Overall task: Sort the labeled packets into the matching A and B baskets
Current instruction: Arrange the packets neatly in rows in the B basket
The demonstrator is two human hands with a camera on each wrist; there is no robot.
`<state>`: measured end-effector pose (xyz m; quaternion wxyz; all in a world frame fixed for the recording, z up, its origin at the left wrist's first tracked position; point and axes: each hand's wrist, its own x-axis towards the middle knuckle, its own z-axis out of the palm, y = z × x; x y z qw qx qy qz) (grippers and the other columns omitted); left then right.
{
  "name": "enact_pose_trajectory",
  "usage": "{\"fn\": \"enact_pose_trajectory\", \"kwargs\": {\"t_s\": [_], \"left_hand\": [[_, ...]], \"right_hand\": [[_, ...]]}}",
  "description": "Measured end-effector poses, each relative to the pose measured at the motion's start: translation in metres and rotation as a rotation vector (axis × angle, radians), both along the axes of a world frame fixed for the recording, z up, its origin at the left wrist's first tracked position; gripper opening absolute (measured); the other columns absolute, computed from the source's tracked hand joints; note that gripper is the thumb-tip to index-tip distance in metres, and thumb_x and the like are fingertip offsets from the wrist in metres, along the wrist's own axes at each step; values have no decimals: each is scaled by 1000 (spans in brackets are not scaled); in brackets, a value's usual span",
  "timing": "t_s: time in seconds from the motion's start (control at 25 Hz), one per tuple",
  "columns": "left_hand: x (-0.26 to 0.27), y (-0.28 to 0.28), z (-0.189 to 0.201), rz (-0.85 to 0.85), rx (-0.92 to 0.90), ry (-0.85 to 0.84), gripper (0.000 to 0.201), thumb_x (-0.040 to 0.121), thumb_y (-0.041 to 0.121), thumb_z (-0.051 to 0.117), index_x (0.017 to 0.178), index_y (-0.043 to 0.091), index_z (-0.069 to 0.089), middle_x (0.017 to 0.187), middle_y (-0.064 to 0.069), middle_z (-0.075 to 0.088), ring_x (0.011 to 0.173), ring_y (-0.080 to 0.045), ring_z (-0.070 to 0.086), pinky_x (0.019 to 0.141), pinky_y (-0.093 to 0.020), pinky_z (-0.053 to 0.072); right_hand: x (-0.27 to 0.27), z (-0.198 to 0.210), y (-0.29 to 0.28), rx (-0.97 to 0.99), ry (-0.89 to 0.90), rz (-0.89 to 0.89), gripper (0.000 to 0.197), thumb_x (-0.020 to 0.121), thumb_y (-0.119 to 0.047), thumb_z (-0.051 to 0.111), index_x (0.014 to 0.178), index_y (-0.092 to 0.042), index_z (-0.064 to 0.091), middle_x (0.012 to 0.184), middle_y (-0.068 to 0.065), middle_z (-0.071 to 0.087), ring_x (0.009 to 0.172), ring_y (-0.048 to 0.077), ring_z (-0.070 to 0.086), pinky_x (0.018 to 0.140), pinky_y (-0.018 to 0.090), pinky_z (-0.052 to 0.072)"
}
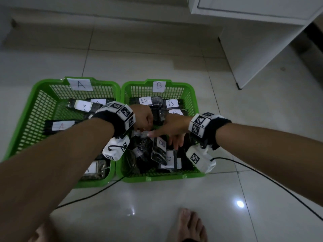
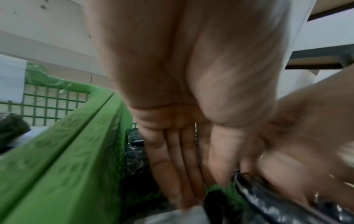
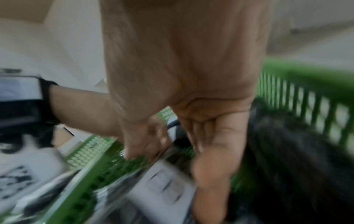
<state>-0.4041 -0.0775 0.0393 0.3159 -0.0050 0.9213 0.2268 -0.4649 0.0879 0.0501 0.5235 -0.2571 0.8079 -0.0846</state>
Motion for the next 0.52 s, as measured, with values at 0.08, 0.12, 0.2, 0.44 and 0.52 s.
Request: {"fn": "enact_pose_trajectory", "kwargs": {"t_s": [0.08, 0.12, 0.2, 0.44, 0.52], "left_hand": [[1, 0, 0, -12, -75, 37, 20, 89, 13, 63, 101, 13, 79, 94, 0, 75, 80, -19, 69, 65, -25, 55], [2, 0, -2, -19, -119, 37, 21, 89, 13, 62, 102, 8, 78, 98, -5, 75, 84, -22, 68, 70, -30, 55], [5, 1, -3, -32, -167, 12, 23, 88, 13, 62, 104, 5, 76, 105, -11, 74, 91, -25, 67, 76, -33, 55], [8, 4, -2, -66, -143, -10, 30, 91, 12, 61, 119, 8, 72, 120, -5, 70, 97, -18, 61, 68, -14, 46], [11, 1, -3, -62, -119, -12, 28, 92, 12, 62, 118, 12, 73, 119, -2, 70, 103, -18, 63, 82, -24, 50]], "right_hand": [[7, -4, 1, -28, -15, -58, 59, 84, -45, 80, 104, 10, 69, 81, 26, 75, 68, 33, 77, 55, 37, 62], [8, -4, 3, -45, -35, -95, 52, 84, -40, 80, 104, 8, 71, 85, 24, 76, 72, 33, 77, 57, 37, 62], [5, -1, 8, -76, -118, -164, 40, 83, -38, 79, 104, -4, 73, 93, 15, 77, 77, 28, 77, 58, 34, 60], [-30, 13, 23, -335, -286, -462, 44, 88, -39, 71, 117, -7, 61, 103, 13, 66, 86, 28, 68, 72, 38, 60], [-42, 20, 27, -416, -260, -535, 38, 90, -39, 68, 115, -11, 59, 99, 8, 64, 81, 22, 67, 66, 34, 59]]}}
